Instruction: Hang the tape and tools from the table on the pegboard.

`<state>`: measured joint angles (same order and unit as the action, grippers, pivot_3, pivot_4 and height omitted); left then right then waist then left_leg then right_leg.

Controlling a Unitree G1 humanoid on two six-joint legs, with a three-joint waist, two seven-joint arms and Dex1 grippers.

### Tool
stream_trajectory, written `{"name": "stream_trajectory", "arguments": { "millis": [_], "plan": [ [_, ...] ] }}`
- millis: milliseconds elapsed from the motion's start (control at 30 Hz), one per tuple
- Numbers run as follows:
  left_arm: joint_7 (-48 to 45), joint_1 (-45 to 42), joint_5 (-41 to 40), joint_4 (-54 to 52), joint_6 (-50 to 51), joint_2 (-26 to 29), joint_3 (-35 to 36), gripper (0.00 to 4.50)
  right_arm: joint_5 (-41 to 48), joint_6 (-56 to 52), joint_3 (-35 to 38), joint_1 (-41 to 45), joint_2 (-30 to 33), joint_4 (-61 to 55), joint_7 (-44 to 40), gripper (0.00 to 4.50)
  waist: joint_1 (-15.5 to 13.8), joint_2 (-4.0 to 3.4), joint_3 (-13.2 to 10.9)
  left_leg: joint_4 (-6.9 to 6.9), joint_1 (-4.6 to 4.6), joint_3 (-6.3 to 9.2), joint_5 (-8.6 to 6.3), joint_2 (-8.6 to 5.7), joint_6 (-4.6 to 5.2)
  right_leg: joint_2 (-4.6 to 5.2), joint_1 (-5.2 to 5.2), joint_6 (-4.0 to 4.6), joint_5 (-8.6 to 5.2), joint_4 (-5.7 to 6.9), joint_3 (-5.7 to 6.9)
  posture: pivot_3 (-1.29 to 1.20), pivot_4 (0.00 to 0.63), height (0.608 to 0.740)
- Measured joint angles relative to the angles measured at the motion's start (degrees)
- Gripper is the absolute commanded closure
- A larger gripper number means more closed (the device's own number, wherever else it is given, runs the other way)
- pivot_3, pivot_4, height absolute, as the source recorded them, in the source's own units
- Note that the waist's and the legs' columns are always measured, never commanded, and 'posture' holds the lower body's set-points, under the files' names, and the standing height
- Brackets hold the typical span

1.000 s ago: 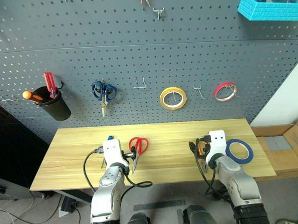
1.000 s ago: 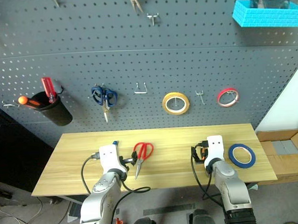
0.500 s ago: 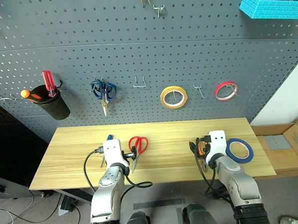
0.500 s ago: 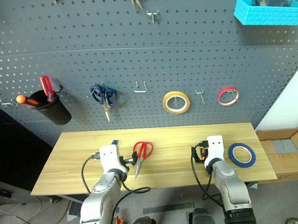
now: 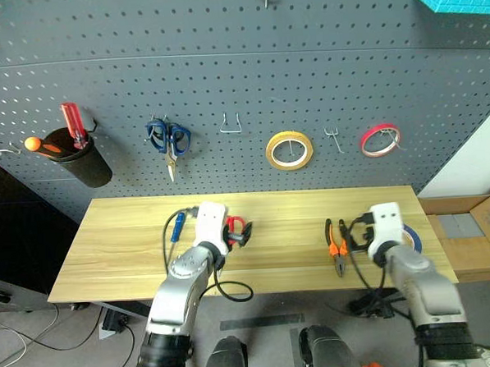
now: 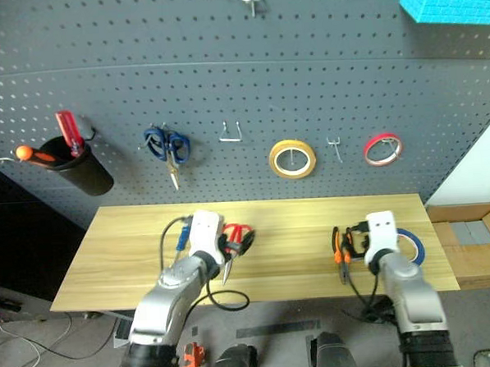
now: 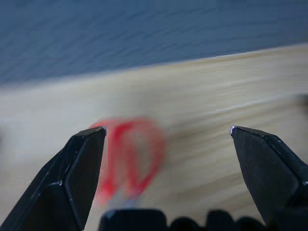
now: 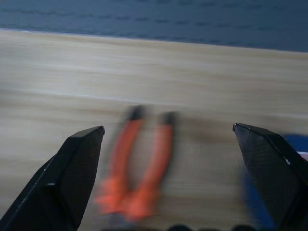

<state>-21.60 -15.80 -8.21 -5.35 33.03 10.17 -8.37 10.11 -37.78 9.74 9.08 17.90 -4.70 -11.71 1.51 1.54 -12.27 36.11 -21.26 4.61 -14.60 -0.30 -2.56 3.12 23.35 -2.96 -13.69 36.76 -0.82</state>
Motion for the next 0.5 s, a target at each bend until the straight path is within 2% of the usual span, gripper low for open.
{"name": "stream_trajectory", "arguments": {
  "millis": [100, 233, 500],
  "plan": [
    [-8.23, -5.73, 0.11, 5.65, -3.30, 0.25, -6.15, 0.04, 1.29, -3.41, 3.49, 2.28, 1.75, 0.94, 0.18, 0.00, 0.30, 0.00, -0.68, -0.01, -0.30, 0.00, 0.00, 0.01, 0.00, -0.01, 0.29, 0.03, -0.05, 0.05, 0.00, -0.05, 0.279, 0.740],
    [-14.99, -11.31, 1.61, 16.02, -10.56, -2.79, -12.02, 0.04, 2.99, -7.83, 5.99, 3.54, 2.11, 2.72, 0.57, 0.00, 0.88, -0.07, -2.08, 0.02, -0.77, -0.04, 0.00, 0.00, 0.02, 0.00, 0.78, 0.28, 0.09, 0.13, -0.08, -0.10, 0.304, 0.740],
    [-25.23, -20.92, 6.72, 32.92, -26.44, -7.71, -19.96, 0.04, 5.31, -13.61, 8.71, 6.46, 2.68, 4.10, 0.48, 0.00, 2.00, -0.16, -4.41, 0.20, -0.89, -0.04, -0.03, -0.03, 0.07, 0.01, 0.80, 0.11, 0.02, 0.14, -0.06, -0.15, 0.343, 0.740]
  ]
}}
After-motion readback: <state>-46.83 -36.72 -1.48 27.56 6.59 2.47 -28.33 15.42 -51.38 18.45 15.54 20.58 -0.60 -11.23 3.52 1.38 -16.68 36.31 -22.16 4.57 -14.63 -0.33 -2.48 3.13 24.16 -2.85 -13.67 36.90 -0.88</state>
